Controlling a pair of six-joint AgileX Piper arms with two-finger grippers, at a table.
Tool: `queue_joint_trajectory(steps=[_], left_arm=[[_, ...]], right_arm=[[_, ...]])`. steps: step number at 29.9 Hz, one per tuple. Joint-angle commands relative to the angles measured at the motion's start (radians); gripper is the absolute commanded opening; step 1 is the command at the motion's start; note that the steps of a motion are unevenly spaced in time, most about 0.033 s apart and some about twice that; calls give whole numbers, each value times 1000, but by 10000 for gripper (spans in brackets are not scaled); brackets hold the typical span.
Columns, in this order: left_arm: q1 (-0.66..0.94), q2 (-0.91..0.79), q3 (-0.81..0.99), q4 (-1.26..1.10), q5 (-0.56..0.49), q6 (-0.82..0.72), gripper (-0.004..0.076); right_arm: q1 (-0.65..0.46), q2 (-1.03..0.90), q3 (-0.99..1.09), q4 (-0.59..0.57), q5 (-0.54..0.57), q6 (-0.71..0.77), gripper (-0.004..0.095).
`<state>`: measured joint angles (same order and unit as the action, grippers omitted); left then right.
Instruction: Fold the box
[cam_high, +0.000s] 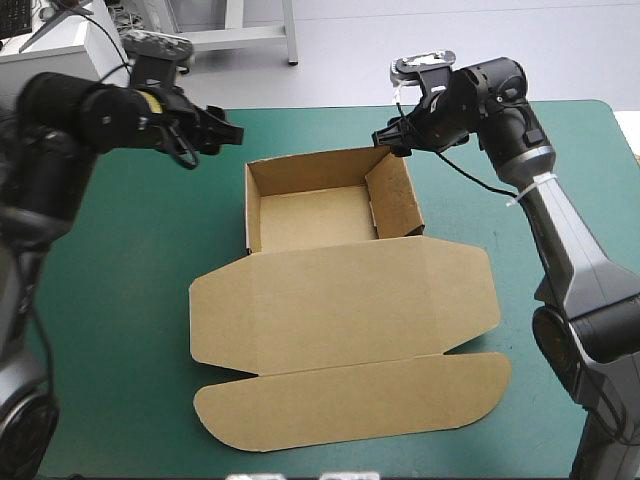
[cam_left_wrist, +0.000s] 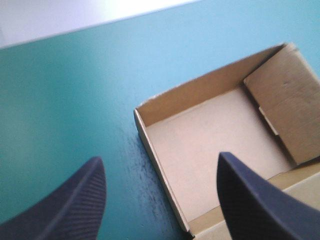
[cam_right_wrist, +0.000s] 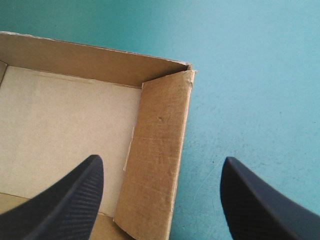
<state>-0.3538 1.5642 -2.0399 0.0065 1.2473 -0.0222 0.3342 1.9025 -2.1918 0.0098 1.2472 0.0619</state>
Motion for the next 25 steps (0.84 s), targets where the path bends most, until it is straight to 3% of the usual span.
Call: queue_joint_trajectory(steps=[1,4,10,16,20,23,25], left_arm=[[-6,-177,-33,1,47,31,370],[-6,-290,-33,1,47,58,274],[-6,-508,30,-6,47,144,-8],[-6,-775,306,-6,34,164,-8],[-6,-967,560,-6,-43,159,-8],[-6,-1124,749,-12,-91,143,-8],[-6,-1217,873,-15,-103,101,-8]], right_arm=[[-4,-67,-30,-21,4,0,621],[-4,-62,-23,-20,4,0,621],[-4,-32,49,-25,4,0,621],[-4,42,62,-29,4,12,621],[-4,99,62,-29,4,21,610],[-4,132,65,-29,4,21,525],[-4,146,68,-29,4,21,392]])
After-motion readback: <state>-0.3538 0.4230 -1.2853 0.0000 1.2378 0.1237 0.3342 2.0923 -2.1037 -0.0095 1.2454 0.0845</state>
